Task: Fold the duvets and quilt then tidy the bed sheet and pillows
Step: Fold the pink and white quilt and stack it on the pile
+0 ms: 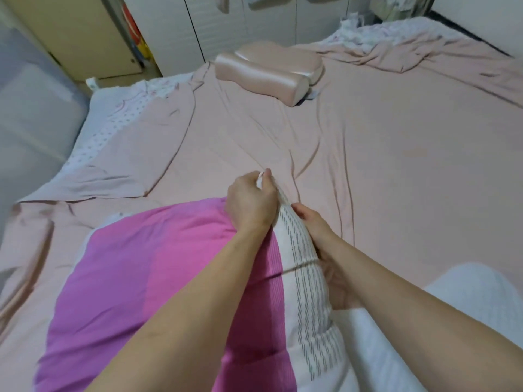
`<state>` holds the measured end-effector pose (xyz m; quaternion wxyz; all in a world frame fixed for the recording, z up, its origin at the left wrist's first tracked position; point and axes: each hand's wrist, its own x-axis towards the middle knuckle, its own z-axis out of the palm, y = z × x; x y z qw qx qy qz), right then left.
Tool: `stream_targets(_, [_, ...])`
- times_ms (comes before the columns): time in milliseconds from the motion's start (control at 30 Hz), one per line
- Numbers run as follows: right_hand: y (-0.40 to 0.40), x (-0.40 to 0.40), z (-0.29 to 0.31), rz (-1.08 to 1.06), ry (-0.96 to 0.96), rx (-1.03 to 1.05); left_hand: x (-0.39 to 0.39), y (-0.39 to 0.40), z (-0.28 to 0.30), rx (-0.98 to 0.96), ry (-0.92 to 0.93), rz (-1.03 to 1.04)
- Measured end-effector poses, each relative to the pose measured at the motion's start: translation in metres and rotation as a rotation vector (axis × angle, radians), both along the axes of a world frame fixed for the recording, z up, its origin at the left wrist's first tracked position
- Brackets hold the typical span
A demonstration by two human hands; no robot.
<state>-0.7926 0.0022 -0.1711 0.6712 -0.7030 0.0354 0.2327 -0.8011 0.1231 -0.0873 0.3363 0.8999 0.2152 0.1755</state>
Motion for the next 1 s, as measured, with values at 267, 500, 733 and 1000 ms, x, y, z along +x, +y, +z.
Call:
stream_targets(267, [0.015, -0.081, -0.017, -0.068, 0.150, 0.066, 0.019, 0.047, 0.011, 0.027, 0.211, 0.149])
stream_targets(500, [-0.045, -0.190, 0.002, 0.035, 0.283, -0.151, -0.127, -0.048, -0.010, 0.666, 0.490, -0.755])
stream_targets(733, [-0.101, -0.353, 0.006, -0.016, 0.378, -0.124, -0.284, -0.057, -0.030, 0.768, 0.403, -0.897])
stream_targets(1000, [-0.124, -0.494, 0.007, 0.248, 0.140, -0.502, -0.437, -0.036, -0.015, 0.704, 0.573, -1.016])
